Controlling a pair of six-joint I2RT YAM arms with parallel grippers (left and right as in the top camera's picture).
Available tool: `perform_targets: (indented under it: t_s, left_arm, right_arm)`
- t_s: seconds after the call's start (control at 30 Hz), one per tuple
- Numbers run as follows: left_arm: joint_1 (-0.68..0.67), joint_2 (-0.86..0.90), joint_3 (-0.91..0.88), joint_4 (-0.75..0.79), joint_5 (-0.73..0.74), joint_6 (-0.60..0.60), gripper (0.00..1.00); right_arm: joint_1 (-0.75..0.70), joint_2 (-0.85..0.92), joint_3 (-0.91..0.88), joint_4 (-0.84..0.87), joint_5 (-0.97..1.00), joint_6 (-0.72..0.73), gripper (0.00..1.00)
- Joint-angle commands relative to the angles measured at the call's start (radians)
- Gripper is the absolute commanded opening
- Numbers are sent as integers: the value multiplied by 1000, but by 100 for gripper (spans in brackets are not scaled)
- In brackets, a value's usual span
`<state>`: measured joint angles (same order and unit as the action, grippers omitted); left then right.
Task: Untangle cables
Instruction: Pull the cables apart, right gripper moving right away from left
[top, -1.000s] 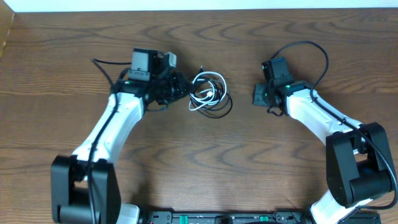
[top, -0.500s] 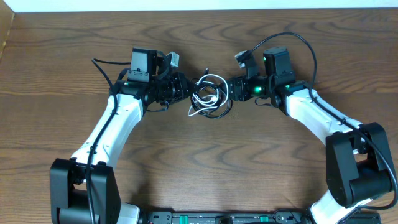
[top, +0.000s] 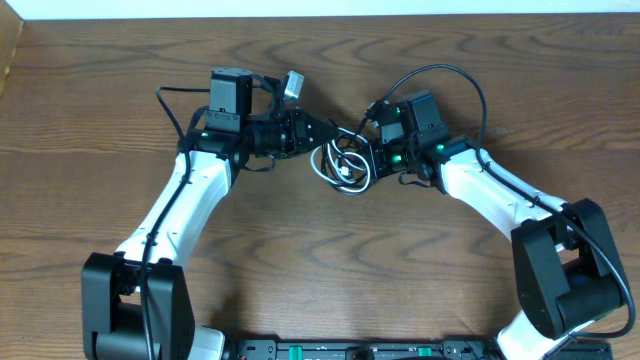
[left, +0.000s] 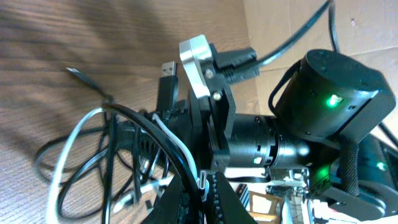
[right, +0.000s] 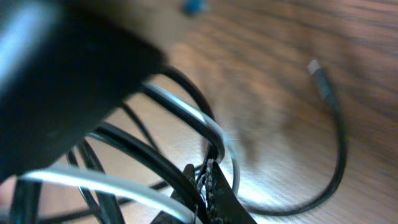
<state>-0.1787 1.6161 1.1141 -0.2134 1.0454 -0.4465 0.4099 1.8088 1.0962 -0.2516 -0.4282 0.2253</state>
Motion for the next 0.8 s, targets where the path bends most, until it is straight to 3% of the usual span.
perform_targets:
  t_s: [0.0,0.1,0.17,0.37,0.47,0.77]
  left_arm:
    - [3,-3,3,-29,13,62,8]
    - [3,-3,3,-100,-98,113,8]
    - [6,-3,3,-180,-273,144,8]
    - [35,-3,3,-278,-581,143,8]
    - [80,-3,3,-291,-628,142,8]
    - [166,-3,3,-348,-628,135,8]
  right_arm:
    - [-39,-10,3,-65,291,33,1]
    - [-70,-10,3,-116,361,36,1]
    - [-96,-10,3,-158,427,51,1]
    - [-134,-18,3,-172,391,11,1]
    - [-141,-40,3,-162,359,-70,1]
    - [-169,-202,3,-106,422,-58,1]
